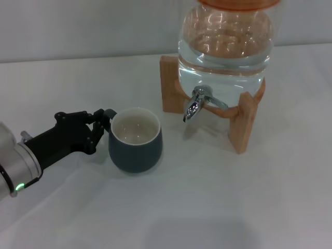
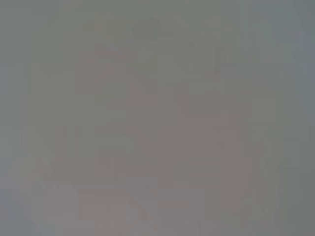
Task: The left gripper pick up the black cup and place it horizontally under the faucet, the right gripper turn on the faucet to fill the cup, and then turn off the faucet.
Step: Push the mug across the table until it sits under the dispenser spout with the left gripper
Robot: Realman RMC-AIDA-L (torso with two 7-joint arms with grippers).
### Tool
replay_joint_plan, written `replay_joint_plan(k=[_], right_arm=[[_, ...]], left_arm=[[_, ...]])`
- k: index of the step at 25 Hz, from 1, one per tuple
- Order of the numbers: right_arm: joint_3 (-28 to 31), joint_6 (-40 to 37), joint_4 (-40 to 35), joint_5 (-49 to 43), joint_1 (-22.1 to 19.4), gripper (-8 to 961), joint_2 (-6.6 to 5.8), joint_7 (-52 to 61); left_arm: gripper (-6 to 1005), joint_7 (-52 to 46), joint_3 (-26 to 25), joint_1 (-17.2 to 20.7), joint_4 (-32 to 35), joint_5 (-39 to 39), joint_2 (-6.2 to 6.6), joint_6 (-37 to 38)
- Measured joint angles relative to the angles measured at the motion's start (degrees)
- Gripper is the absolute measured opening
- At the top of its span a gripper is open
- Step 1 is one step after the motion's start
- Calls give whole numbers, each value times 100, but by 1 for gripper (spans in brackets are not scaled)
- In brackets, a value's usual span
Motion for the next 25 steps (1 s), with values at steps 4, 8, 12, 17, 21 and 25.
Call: replay_joint_plan(k=[4, 8, 12, 17, 21, 25], right_arm=[[-21, -6, 0, 0, 25, 841, 0, 0], [-2, 10, 0, 0, 18, 841, 0, 0], [6, 10, 0, 0, 3, 841, 0, 0], [-20, -4, 0, 0, 16, 841, 0, 0], [-31, -13, 0, -12, 30, 841, 0, 0], [-36, -16, 0, -26, 33, 841, 0, 0]], left_arm=[[109, 76, 33, -100, -44, -51, 2, 214], [109, 164, 40, -194, -192, -99, 0, 230], [109, 259, 149, -248, -332, -162, -15, 230], [109, 340, 279, -287, -397, -351, -18, 280], [109, 345, 279, -346, -397, -354, -18, 283], [109, 359, 278, -400, -420, -354, -20, 285]])
